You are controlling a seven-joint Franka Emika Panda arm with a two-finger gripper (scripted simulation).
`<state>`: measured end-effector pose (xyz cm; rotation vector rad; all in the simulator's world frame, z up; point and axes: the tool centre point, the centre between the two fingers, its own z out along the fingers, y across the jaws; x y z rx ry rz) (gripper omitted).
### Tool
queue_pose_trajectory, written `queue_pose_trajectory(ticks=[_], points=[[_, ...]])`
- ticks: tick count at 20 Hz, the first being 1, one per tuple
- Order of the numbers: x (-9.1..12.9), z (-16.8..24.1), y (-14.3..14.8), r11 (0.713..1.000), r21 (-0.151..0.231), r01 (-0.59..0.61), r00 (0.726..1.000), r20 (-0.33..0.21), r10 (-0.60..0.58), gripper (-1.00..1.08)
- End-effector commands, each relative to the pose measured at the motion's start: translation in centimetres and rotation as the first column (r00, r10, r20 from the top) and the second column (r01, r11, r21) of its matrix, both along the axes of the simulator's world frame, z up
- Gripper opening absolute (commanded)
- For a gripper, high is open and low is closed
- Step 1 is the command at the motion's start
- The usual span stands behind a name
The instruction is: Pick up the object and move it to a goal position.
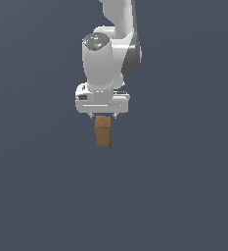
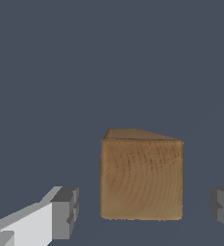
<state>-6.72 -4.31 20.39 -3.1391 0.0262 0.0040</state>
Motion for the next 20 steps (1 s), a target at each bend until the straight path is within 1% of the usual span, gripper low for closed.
queue_pose_trajectory(ticks=[1, 10, 20], points=[[-0.1, -0.7, -0.4, 1.0, -0.002, 0.002, 1.0, 0.002, -0.002, 1.0], [-0.2, -1.5, -0.6, 1.0, -0.002, 0.004, 1.0, 0.001, -0.004, 1.0], [-0.3, -5.4, -0.6, 1.0, -0.002, 0.004, 1.0, 0.002, -0.004, 1.0]])
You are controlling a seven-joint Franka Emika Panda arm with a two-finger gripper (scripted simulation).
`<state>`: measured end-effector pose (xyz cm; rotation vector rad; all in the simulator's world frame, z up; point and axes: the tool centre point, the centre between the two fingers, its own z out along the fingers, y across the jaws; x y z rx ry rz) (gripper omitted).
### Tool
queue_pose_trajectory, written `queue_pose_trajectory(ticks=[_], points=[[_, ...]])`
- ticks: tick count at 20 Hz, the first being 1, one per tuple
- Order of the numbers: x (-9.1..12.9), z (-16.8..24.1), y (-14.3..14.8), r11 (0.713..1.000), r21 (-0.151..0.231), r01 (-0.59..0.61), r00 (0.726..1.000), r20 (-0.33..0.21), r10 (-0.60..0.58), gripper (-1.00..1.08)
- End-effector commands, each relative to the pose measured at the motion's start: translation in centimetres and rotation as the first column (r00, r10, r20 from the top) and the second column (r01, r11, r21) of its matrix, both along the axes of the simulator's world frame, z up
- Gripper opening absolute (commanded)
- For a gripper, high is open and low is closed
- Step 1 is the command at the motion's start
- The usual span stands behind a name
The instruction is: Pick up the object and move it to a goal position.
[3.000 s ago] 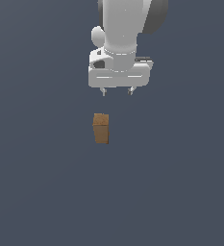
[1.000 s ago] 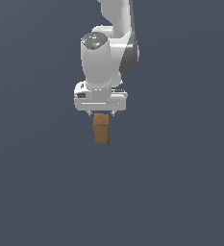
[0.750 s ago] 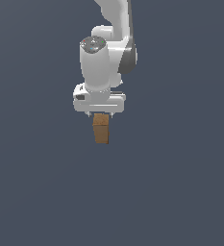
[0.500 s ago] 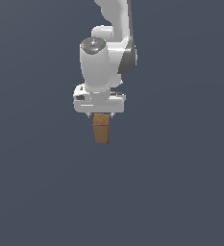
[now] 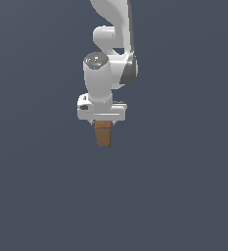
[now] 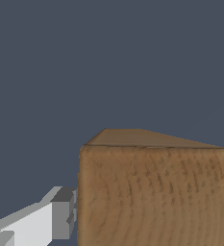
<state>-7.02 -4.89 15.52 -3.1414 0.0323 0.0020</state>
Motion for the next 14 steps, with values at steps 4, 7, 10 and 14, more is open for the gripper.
queue_pose_trajectory(ticks=[4, 7, 10, 14], points=[[0.08, -1.22, -0.02, 1.0, 0.0, 0.0, 1.0, 0.001, 0.0, 1.0], [0.09, -1.25, -0.02, 1.0, 0.0, 0.0, 1.0, 0.001, 0.0, -1.0], [0.09, -1.25, -0.02, 1.0, 0.0, 0.0, 1.0, 0.001, 0.0, -1.0], [0.09, -1.25, -0.02, 1.0, 0.0, 0.0, 1.0, 0.001, 0.0, -1.0]])
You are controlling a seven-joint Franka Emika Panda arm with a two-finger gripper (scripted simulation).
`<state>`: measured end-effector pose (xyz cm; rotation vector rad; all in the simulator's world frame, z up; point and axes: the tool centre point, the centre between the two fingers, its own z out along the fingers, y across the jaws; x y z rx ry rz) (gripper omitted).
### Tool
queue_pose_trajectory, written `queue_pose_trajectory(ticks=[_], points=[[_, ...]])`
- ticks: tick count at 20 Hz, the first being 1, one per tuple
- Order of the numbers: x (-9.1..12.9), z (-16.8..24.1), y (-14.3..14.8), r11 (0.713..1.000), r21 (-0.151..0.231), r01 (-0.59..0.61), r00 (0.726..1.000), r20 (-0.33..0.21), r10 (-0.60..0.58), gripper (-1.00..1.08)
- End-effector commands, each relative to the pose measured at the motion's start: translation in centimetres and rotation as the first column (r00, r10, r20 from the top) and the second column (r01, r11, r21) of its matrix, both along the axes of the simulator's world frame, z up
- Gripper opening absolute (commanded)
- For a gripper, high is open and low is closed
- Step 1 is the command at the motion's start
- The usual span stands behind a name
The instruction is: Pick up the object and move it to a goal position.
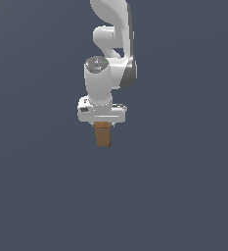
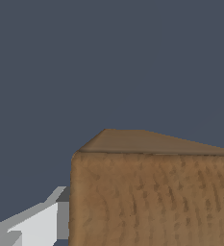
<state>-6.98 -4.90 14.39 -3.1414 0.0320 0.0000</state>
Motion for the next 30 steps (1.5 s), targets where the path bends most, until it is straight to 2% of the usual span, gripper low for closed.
queue_pose_trajectory(ticks=[1, 7, 13, 30], points=[[0.0, -0.1, 0.0, 1.0, 0.0, 0.0, 1.0, 0.0, 0.0, -1.0], [0.3, 0.6, 0.2, 1.0, 0.0, 0.0, 1.0, 0.0, 0.0, -1.0], [1.5, 2.8, 0.9, 1.0, 0.0, 0.0, 1.0, 0.0, 0.0, -1.0], [8.2, 14.9, 5.0, 1.0, -0.001, 0.0, 1.0, 0.0, 0.0, -1.0]])
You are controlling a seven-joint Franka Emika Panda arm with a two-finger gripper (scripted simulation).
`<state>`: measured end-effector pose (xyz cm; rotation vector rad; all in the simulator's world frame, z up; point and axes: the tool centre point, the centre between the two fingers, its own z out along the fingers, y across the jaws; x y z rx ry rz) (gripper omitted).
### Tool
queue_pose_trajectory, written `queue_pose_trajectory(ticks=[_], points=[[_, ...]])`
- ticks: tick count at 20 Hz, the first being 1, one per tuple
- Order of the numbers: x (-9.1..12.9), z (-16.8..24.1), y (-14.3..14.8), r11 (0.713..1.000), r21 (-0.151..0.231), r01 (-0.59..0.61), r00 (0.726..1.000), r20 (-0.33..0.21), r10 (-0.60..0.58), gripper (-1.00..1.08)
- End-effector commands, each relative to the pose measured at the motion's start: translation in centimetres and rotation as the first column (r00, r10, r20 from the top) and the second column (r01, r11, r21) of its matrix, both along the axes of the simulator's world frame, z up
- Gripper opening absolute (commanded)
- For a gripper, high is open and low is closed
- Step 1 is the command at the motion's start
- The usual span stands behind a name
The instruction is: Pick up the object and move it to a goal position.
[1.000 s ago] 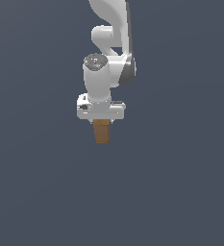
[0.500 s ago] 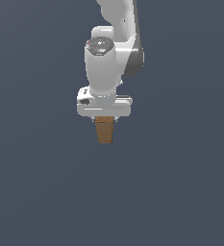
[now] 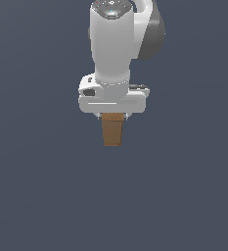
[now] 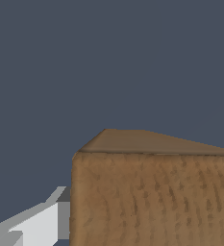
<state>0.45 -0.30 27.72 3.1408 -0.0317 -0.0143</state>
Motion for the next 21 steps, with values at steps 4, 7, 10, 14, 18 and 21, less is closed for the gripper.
queue_pose_trajectory(ticks=[4, 7, 10, 14, 18, 21], points=[[2.2, 4.0, 1.1, 1.0, 0.0, 0.001, 1.0, 0.009, -0.001, -1.0], [3.0, 5.4, 1.6, 1.0, 0.0, 0.001, 1.0, 0.009, -0.001, -1.0], [3.7, 6.4, 1.9, 1.0, 0.0, 0.001, 1.0, 0.009, -0.001, -1.0], [4.3, 7.3, 2.2, 1.0, 0.0, 0.001, 1.0, 0.009, -0.001, -1.0], [4.6, 7.8, 2.4, 1.0, 0.0, 0.001, 1.0, 0.009, -0.001, -1.0], [4.7, 7.9, 2.4, 1.0, 0.0, 0.001, 1.0, 0.009, -0.001, -1.0]])
